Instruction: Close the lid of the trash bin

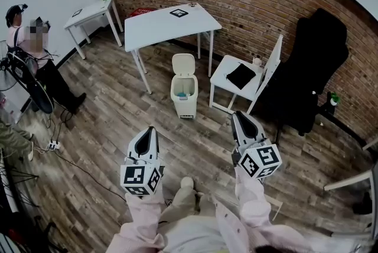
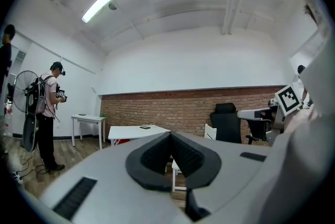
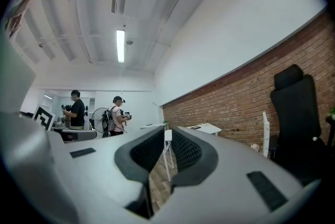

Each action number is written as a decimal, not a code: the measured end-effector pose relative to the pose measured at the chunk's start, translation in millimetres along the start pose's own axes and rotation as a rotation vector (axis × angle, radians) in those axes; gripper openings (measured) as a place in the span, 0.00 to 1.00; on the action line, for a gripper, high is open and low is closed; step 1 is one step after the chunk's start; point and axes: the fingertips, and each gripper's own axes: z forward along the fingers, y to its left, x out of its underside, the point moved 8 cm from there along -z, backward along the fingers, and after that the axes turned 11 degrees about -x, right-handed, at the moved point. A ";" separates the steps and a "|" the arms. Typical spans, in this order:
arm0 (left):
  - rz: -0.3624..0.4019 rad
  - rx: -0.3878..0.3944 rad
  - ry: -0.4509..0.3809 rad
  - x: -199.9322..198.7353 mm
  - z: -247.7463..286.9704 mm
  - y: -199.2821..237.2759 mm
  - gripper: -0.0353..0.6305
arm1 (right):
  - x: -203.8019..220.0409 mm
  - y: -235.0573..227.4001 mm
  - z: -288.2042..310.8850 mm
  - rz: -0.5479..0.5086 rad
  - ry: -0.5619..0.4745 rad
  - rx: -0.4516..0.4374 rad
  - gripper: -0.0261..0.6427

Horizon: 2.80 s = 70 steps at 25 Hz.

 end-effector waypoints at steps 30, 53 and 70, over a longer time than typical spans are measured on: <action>-0.044 0.027 0.069 23.9 187.4 49.3 0.04 | 44.8 -97.0 157.4 0.071 0.085 0.043 0.34; -0.062 0.096 0.133 34.3 322.1 98.7 0.04 | 66.0 -146.3 263.6 0.127 0.113 0.124 0.35; -0.104 0.061 0.261 73.5 438.8 108.9 0.04 | 107.7 -232.1 371.6 0.183 0.237 0.059 0.35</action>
